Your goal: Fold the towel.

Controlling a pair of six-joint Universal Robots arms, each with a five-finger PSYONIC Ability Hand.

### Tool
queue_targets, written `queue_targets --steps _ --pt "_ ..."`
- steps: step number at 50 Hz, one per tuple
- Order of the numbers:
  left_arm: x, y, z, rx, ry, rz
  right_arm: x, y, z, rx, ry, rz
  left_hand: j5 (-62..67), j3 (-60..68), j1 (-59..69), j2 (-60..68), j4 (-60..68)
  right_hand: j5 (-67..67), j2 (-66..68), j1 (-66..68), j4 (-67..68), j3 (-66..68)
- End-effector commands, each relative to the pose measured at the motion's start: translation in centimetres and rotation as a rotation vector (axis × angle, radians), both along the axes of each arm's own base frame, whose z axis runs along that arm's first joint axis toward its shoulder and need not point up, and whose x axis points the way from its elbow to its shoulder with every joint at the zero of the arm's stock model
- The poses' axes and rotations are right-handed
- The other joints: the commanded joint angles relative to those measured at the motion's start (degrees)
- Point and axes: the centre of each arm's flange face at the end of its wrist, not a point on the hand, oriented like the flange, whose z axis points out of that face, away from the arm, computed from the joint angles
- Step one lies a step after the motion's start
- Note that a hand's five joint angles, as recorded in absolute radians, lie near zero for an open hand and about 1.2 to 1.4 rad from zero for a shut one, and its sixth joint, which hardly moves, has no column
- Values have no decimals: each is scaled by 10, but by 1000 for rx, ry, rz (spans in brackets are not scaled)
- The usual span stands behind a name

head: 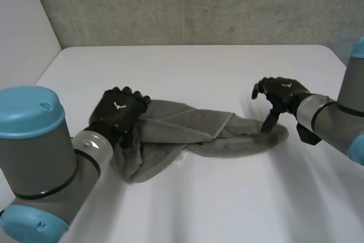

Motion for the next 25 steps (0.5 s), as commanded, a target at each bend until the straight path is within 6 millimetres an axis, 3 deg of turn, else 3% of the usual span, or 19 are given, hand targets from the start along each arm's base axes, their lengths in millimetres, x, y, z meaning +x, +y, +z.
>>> queue_targets --steps 1,11,17,25 --pt "-10 15 -5 -14 -36 -58 -13 -27 -30 85 37 -59 -121 -35 -41 -37 -38 -33 -35 -33 -42 -32" --pt "-17 14 -15 -47 -100 -92 -18 -35 -31 79 33 -69 -109 -23 -29 -25 -27 -24 -26 -23 -33 -23" --pt "-22 9 -22 -51 -129 -105 -17 -36 -44 91 77 -47 -100 -14 -21 -17 -18 -7 -9 -6 -16 -6" --pt "-29 1 -34 -37 -145 -104 -15 -34 -55 102 113 -21 -65 21 14 19 17 116 114 116 107 117"
